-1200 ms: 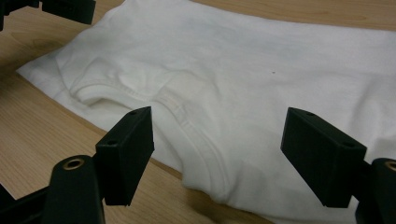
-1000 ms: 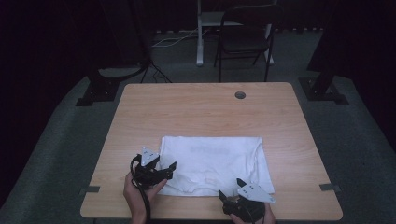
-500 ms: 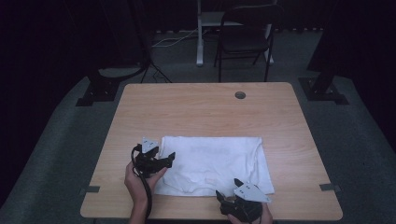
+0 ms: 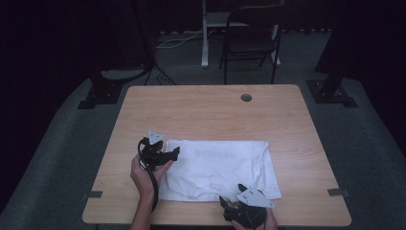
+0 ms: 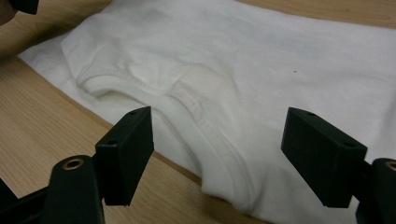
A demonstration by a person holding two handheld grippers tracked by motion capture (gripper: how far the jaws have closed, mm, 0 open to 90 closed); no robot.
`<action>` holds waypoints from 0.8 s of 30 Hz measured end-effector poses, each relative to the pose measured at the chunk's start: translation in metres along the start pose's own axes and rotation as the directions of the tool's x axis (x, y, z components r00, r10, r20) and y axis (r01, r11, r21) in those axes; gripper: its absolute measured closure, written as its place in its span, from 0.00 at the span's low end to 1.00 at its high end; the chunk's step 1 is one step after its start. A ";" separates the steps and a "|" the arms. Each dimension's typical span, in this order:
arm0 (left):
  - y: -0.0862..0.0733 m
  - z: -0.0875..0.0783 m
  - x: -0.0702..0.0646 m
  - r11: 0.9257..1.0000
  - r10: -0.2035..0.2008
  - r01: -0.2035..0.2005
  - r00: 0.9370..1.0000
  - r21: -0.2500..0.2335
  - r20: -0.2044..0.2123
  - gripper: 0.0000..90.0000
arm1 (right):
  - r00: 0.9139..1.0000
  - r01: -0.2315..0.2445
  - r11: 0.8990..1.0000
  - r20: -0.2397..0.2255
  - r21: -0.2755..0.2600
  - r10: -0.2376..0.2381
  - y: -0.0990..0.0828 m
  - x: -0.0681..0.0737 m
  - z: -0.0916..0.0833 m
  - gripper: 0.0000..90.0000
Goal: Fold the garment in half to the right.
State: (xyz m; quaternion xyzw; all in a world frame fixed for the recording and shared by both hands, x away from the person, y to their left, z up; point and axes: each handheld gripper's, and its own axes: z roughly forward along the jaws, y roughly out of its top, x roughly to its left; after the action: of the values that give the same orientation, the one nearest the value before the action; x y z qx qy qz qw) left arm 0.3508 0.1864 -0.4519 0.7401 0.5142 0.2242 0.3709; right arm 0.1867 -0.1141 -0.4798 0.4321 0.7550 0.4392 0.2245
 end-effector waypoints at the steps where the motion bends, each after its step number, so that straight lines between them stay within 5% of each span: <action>1: 0.000 0.001 0.001 1.000 -0.005 0.005 1.000 0.000 -0.003 0.32 | 1.000 0.000 1.000 0.001 0.000 0.000 0.000 0.000 0.000 0.27; 24: 0.010 0.029 0.021 0.999 -0.012 0.012 1.000 0.052 -0.003 0.32 | 1.000 0.009 1.000 0.000 0.008 -0.009 -0.001 0.005 0.002 0.27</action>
State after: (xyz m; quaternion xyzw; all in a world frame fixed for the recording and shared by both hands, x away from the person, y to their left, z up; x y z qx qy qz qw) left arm 0.3851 0.1950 -0.4631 0.7461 0.5248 0.2094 0.3522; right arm 0.1854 -0.1089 -0.4814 0.4297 0.7587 0.4349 0.2247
